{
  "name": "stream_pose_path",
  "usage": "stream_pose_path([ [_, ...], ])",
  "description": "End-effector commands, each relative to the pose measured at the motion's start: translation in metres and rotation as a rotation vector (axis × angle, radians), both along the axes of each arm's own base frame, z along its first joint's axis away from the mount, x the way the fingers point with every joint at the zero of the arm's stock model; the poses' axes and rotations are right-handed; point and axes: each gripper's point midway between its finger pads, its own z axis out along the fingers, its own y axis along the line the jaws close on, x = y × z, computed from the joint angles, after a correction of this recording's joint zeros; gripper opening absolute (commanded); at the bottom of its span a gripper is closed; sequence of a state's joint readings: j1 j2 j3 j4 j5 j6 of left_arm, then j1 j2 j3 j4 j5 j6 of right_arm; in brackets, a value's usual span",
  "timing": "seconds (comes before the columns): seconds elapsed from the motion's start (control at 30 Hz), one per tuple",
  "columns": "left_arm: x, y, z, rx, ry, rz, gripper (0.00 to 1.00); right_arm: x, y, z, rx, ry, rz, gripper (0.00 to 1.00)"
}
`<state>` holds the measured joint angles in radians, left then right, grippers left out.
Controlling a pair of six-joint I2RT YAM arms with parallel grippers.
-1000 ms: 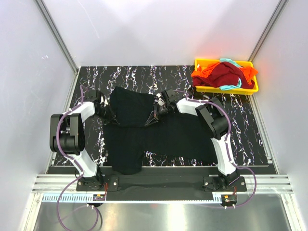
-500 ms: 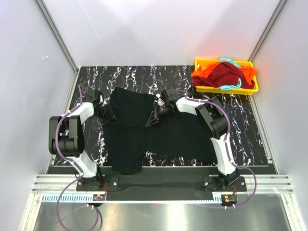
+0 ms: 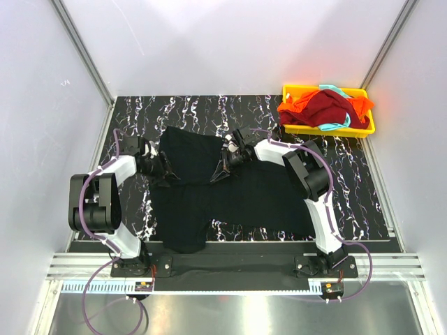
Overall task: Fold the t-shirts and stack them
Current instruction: Fold the tshirt
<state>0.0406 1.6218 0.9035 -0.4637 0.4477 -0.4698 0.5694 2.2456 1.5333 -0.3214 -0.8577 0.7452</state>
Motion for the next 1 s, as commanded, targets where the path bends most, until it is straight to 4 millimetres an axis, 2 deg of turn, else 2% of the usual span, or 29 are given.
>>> stream_pose_path([
  [0.0,0.012,-0.010,0.011,-0.079,-0.063,-0.011,0.59,0.003,0.003,0.010,0.034,-0.012,0.022,0.09],
  [0.07,0.011,-0.015,0.014,-0.110,-0.070,-0.010,0.57,0.004,0.003,0.010,0.033,-0.014,0.020,0.09],
  [0.2,0.013,-0.022,0.025,-0.164,-0.087,0.000,0.38,0.005,0.004,0.011,0.035,-0.022,0.020,0.08],
  [0.23,0.013,-0.026,0.028,-0.189,-0.091,0.006,0.36,0.004,0.004,0.010,0.033,-0.020,0.021,0.09],
  [0.4,0.023,-0.024,0.036,-0.185,-0.128,0.024,0.36,0.006,0.004,0.011,0.036,-0.022,0.020,0.08],
  [0.5,0.027,-0.030,0.040,-0.241,-0.136,0.034,0.36,0.006,0.004,0.010,0.035,-0.024,0.022,0.08],
  [0.63,0.026,-0.031,0.039,-0.258,-0.122,0.066,0.22,0.005,0.004,0.011,0.037,-0.018,0.023,0.08],
  [0.7,0.025,-0.033,0.047,-0.277,-0.129,0.079,0.11,0.005,0.003,0.012,0.039,-0.020,0.022,0.08],
  [0.73,0.022,-0.036,0.050,-0.310,-0.113,0.102,0.09,0.005,0.003,0.012,0.038,-0.022,0.022,0.08],
  [0.77,0.020,-0.039,0.063,-0.339,-0.134,0.103,0.07,0.005,0.002,0.012,0.038,-0.020,0.022,0.08],
  [0.87,0.024,-0.038,0.088,-0.340,-0.203,0.125,0.07,0.005,-0.001,0.011,0.037,-0.023,0.021,0.08],
  [0.9,0.014,-0.031,0.090,-0.285,-0.195,0.121,0.12,0.006,-0.001,0.011,0.037,-0.023,0.022,0.09],
  [0.93,0.016,-0.024,0.091,-0.242,-0.209,0.135,0.17,0.004,-0.002,0.011,0.044,-0.020,0.028,0.09],
  [0.97,0.013,-0.021,0.090,-0.233,-0.201,0.136,0.20,0.004,-0.003,0.013,0.049,-0.019,0.030,0.14],
])
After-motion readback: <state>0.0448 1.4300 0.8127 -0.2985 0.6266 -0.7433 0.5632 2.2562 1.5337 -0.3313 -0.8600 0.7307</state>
